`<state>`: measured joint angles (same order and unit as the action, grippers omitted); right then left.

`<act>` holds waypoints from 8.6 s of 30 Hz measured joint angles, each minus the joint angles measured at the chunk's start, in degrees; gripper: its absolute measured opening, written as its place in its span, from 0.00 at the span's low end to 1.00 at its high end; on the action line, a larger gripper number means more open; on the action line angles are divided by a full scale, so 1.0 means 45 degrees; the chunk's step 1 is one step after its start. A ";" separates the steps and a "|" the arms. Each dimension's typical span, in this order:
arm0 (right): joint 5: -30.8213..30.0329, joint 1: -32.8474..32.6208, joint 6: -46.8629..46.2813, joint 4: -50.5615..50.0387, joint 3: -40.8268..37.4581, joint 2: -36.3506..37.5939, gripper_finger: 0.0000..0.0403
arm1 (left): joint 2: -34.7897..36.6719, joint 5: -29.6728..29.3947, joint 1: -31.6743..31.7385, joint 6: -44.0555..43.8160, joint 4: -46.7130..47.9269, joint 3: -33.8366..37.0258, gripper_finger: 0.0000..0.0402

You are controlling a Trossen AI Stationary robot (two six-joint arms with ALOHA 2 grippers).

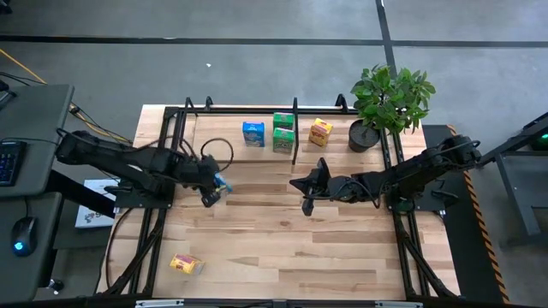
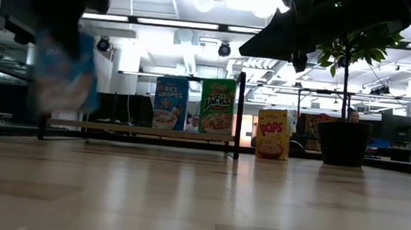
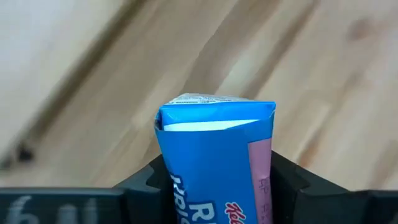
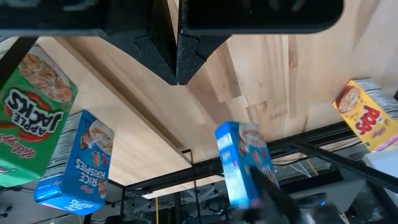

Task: Stack cereal on shelf
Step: Put the blue cereal box aligned with the other blue cereal box on the shelf, then put the top yellow cereal box on the shelf

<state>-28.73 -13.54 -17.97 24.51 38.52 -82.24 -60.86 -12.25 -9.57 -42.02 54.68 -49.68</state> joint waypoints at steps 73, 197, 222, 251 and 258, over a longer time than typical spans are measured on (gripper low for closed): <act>0.0029 0.0001 -0.0337 -0.0350 0.0005 0.0000 0.00 | -0.7747 -0.0360 0.5967 1.6094 -0.1800 -0.6327 0.61; 0.0000 0.0005 -0.0001 0.0894 0.0005 -0.0631 0.00 | -0.4666 0.1702 0.7784 1.3455 -0.6283 -0.0561 0.00; -0.0343 0.0317 -0.0372 0.1876 -0.0010 -0.0631 0.00 | 0.5635 0.4565 0.5123 0.8756 -1.1955 0.5693 0.00; -0.4298 0.0559 -0.3745 -1.0734 0.6251 -0.0646 0.65 | 0.6620 0.2801 0.2295 0.8052 -1.5763 0.8045 0.00; -0.6146 0.0559 -0.9211 -1.6000 0.6246 -0.0931 0.65 | 0.6620 0.2798 0.1945 0.8044 -1.5854 0.8045 0.00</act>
<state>-56.39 -11.03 -59.42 -47.49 66.63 -86.43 -31.07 0.34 -0.82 -5.82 -16.67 -13.47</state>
